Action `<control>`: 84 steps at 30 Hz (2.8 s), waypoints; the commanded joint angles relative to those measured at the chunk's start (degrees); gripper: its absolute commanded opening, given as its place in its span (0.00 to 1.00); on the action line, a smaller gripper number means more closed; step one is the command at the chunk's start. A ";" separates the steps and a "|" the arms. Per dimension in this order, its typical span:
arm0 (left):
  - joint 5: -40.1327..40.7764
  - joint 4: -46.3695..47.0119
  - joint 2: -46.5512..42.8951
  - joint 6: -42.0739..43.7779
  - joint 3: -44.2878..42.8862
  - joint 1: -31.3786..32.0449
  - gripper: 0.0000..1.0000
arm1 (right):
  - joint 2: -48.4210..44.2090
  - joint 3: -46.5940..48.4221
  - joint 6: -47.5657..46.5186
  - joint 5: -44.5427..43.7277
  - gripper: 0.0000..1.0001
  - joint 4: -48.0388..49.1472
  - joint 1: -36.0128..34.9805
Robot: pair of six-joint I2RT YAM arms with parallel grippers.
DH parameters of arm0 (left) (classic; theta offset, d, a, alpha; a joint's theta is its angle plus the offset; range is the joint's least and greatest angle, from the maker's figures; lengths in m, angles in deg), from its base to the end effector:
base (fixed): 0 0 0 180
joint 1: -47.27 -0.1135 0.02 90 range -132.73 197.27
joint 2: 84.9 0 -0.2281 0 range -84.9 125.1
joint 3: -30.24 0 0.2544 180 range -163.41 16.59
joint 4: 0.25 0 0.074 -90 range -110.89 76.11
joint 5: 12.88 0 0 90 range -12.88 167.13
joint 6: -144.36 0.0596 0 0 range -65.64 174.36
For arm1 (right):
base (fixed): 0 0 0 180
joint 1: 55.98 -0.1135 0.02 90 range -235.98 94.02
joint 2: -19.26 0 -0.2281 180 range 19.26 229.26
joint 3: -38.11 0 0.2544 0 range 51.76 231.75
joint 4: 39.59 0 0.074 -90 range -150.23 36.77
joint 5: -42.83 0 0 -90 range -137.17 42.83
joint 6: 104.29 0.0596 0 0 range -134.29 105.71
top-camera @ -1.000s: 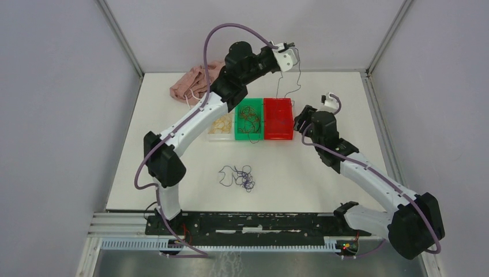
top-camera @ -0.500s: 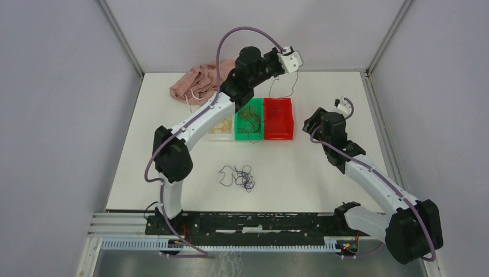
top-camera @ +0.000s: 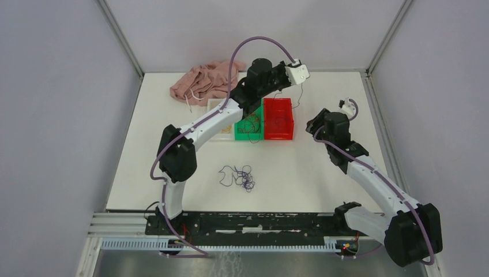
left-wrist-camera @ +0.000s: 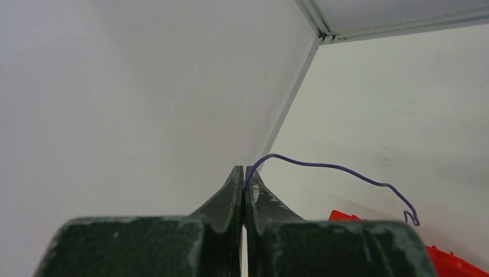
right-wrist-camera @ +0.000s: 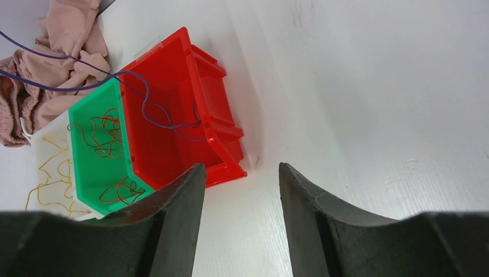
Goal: Untangle the cables
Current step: Place the cable in the bin.
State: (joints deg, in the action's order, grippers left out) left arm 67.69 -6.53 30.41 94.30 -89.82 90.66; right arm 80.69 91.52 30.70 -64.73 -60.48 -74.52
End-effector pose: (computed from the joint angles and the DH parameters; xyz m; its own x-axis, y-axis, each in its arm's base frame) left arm 0.3594 -0.3532 0.3372 0.4966 0.4021 -0.7693 0.6233 0.4516 0.6384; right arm 0.2687 0.0711 0.2151 -0.3614 0.5897 -0.7222 0.2867 0.8073 0.5157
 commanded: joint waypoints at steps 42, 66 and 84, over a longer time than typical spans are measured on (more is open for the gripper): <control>-9.86 -39.30 13.26 0.04 -12.64 -5.70 0.52 | 1.83 1.83 6.12 9.87 0.42 1.58 3.81; -30.89 -64.42 -2.77 -9.77 -15.86 -21.44 0.99 | 15.96 15.72 -2.35 14.91 0.48 0.07 3.61; -23.77 -63.45 -16.48 -25.07 -3.80 -35.90 0.99 | 25.27 14.01 -4.84 9.59 0.56 -3.19 5.10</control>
State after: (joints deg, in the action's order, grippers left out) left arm 44.11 -69.72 17.82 73.08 -95.54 57.11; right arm 103.68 104.66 26.53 -54.35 -66.68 -69.63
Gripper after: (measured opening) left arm 0.991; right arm 0.563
